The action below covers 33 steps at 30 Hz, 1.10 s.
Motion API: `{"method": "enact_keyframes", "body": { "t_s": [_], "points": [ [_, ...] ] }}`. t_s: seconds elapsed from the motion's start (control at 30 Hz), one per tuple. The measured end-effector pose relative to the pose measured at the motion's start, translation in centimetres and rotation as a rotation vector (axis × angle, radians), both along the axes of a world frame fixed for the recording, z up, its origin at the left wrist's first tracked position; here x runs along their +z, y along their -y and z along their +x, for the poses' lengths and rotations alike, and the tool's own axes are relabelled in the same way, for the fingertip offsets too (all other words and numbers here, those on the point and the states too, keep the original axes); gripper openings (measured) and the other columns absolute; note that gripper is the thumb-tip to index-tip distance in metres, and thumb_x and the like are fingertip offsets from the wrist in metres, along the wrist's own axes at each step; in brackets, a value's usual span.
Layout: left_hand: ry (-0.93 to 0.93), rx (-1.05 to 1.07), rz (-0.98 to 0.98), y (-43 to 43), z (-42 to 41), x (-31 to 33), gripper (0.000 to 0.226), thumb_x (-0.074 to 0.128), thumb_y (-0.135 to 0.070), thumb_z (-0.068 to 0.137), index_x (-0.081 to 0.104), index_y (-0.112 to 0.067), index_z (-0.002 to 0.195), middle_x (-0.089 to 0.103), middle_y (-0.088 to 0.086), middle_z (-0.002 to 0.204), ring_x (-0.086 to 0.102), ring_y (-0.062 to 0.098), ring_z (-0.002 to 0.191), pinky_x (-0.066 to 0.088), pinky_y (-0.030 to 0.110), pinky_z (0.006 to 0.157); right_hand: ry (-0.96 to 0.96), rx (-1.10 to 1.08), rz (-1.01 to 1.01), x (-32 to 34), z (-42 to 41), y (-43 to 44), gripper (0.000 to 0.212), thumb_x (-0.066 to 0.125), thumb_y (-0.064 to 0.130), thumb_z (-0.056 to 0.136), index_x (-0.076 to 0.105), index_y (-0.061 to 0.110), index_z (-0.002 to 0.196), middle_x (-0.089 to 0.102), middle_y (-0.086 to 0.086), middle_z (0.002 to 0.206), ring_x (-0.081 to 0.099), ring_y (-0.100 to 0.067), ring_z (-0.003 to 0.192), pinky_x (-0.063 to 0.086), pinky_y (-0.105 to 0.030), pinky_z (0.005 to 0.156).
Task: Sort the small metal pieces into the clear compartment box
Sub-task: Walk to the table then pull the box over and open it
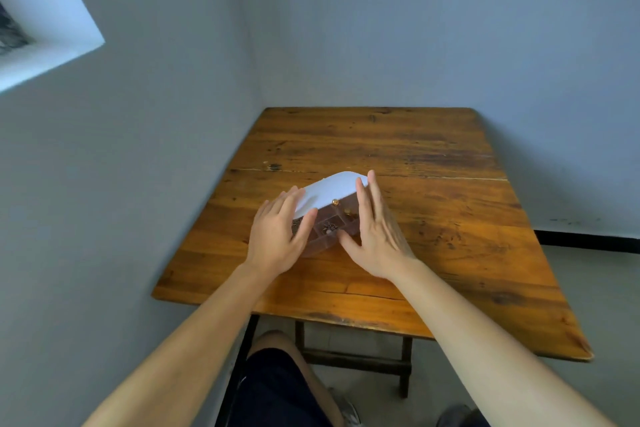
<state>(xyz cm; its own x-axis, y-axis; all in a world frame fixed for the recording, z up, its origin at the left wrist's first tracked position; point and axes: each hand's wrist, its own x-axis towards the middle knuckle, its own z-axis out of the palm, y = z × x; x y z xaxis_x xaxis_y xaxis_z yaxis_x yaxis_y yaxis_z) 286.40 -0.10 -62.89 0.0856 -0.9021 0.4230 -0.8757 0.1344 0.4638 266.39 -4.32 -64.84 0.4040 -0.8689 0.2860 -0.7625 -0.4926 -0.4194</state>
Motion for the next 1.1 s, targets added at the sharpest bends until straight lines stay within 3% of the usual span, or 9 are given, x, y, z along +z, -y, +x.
{"method": "enact_keyframes", "body": {
  "t_s": [0.17, 0.3, 0.47, 0.6, 0.7, 0.83, 0.93, 1.03, 1.1],
  "points": [
    [-0.106, 0.048, -0.045, 0.0, 1.7, 0.9, 0.053, 0.038, -0.050, 0.100, 0.044, -0.020, 0.144, 0.059, 0.003, 0.139, 0.060, 0.022, 0.119, 0.053, 0.039, 0.098, 0.072, 0.040, -0.053, 2.5, 2.4, 2.4, 0.095, 0.056, 0.036, 0.096, -0.019, 0.024, 0.155, -0.026, -0.004, 0.163, -0.007, -0.019, 0.152, 0.011, -0.036, 0.121],
    [-0.126, 0.056, -0.077, -0.7, 2.3, 0.1, 0.063, 0.043, -0.045, 0.101, 0.019, -0.024, 0.155, 0.024, 0.000, 0.163, 0.025, 0.013, 0.148, 0.031, 0.029, 0.112, 0.057, 0.042, -0.086, 4.4, 3.6, 4.6, 0.092, 0.054, 0.040, 0.096, -0.014, 0.022, 0.155, -0.009, -0.001, 0.167, -0.006, -0.021, 0.153, 0.009, -0.041, 0.122],
    [-0.129, -0.001, -0.044, -0.7, 1.7, -0.5, 0.073, 0.040, -0.049, 0.101, -0.010, -0.038, 0.153, 0.002, -0.006, 0.167, 0.008, 0.009, 0.151, 0.025, 0.030, 0.116, 0.168, 0.014, 0.102, 3.9, 4.7, 6.0, 0.107, 0.064, 0.043, 0.091, -0.022, 0.031, 0.153, -0.023, 0.001, 0.165, 0.000, -0.023, 0.153, 0.016, -0.040, 0.116],
    [-0.130, 0.041, -0.063, 0.7, 1.3, -0.3, 0.077, 0.040, -0.048, 0.102, -0.018, -0.035, 0.152, 0.006, -0.001, 0.166, 0.011, 0.012, 0.151, 0.026, 0.036, 0.119, 0.239, 0.051, 0.187, 3.6, 5.1, 6.8, 0.115, 0.071, 0.032, 0.088, -0.026, 0.039, 0.150, -0.011, 0.002, 0.167, 0.010, -0.025, 0.153, 0.023, -0.047, 0.117],
    [-0.153, 0.109, -0.075, 1.8, 1.7, 0.5, 0.080, 0.040, -0.046, 0.103, -0.019, -0.026, 0.153, 0.027, 0.012, 0.158, 0.033, 0.022, 0.142, 0.035, 0.031, 0.107, 0.228, 0.087, 0.109, 4.8, 5.4, 7.1, 0.113, 0.071, 0.029, 0.087, -0.021, 0.036, 0.152, 0.001, -0.001, 0.167, 0.016, -0.023, 0.152, 0.025, -0.041, 0.118],
    [-0.135, 0.111, -0.077, 3.5, 2.8, 1.7, 0.082, 0.040, -0.051, 0.101, -0.018, -0.025, 0.153, 0.037, 0.012, 0.150, 0.047, 0.025, 0.130, 0.049, 0.033, 0.095, 0.119, 0.141, -0.019, 5.6, 6.5, 6.5, 0.106, 0.062, 0.043, 0.084, -0.018, 0.036, 0.153, 0.021, -0.004, 0.163, 0.029, -0.023, 0.147, 0.037, -0.043, 0.111],
    [-0.231, 0.152, 0.038, 5.2, 3.4, 2.2, 0.089, 0.041, -0.056, 0.098, -0.025, -0.026, 0.151, 0.030, 0.010, 0.156, 0.048, 0.028, 0.132, 0.051, 0.041, 0.096, -0.003, 0.031, -0.007, 3.4, 6.3, 6.3, 0.093, 0.052, 0.053, 0.088, -0.007, 0.030, 0.156, 0.010, -0.003, 0.167, 0.017, -0.024, 0.152, 0.029, -0.052, 0.117],
    [-0.366, 0.230, 0.163, 6.9, 4.2, 2.3, 0.092, 0.042, -0.055, 0.098, -0.025, -0.024, 0.151, 0.025, 0.008, 0.160, 0.046, 0.032, 0.134, 0.047, 0.046, 0.102, -0.073, -0.074, 0.084, 0.9, 4.3, 6.6, 0.083, 0.040, 0.059, 0.095, 0.002, 0.020, 0.158, -0.003, -0.005, 0.168, -0.003, -0.023, 0.154, 0.010, -0.046, 0.124],
    [-0.436, 0.247, 0.237, 7.6, 4.7, 1.7, 0.089, 0.041, -0.054, 0.098, -0.022, -0.020, 0.152, 0.024, 0.010, 0.160, 0.043, 0.034, 0.137, 0.044, 0.046, 0.106, -0.104, -0.134, 0.116, 0.0, 3.6, 6.4, 0.083, 0.030, 0.067, 0.094, 0.008, 0.019, 0.158, -0.003, -0.005, 0.168, -0.005, -0.023, 0.154, 0.010, -0.043, 0.124]
  ]
}}
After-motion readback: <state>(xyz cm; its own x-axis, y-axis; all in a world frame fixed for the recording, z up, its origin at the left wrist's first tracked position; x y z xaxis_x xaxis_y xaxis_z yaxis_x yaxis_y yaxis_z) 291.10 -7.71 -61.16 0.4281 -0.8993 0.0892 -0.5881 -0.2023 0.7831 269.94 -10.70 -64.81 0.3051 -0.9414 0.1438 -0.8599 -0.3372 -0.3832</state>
